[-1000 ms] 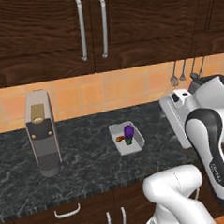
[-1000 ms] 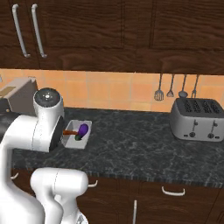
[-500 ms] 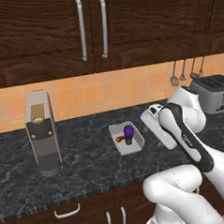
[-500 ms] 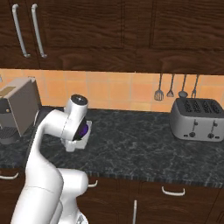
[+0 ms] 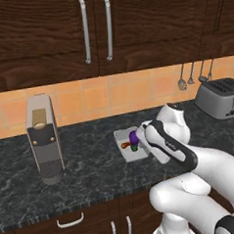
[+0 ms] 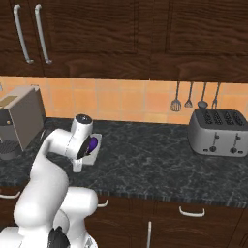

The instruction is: Take the meat container that has the fish and place it on the second highest rack of the freezer. Then take the vegetable container that has the carrot and eggplant and place it on the highest rack of the freezer.

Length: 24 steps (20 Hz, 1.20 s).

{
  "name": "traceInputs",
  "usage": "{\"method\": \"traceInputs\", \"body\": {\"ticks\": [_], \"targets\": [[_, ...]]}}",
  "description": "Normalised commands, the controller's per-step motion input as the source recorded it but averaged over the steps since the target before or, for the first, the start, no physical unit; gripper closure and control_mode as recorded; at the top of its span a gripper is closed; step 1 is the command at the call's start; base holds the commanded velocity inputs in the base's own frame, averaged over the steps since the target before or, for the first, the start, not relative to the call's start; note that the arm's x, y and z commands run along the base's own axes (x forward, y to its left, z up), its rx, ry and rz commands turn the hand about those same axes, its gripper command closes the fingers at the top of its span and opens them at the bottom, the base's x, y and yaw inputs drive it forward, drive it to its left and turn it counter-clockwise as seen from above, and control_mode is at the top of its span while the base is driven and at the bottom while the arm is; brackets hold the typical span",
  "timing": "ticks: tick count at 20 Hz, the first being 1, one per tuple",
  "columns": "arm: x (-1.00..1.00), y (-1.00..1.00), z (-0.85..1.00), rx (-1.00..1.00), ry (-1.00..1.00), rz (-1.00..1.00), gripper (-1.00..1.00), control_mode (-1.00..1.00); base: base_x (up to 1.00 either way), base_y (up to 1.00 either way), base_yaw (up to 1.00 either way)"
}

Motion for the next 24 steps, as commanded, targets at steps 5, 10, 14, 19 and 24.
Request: {"method": "traceInputs", "body": {"ticks": [5,10,14,19,24], "targets": [[0.47,0.00,-0.25,-0.02,0.03,-0.07,-1.00,-1.00,0.00,0.00,0.00],[0.37,0.05,-0.42,-0.08,0.00,-0.03,-1.00,-1.00,0.00,0.00,0.00],[0.28,0.11,-0.30,-0.08,0.00,-0.02,-1.00,-1.00,0.00,0.00,0.00],[0.19,0.14,-0.30,-0.07,0.00,-0.02,-1.00,-1.00,0.00,0.00,0.00],[0.00,0.16,-0.26,-0.02,0.01,-0.01,1.00,-1.00,0.00,0.00,0.00]]}}
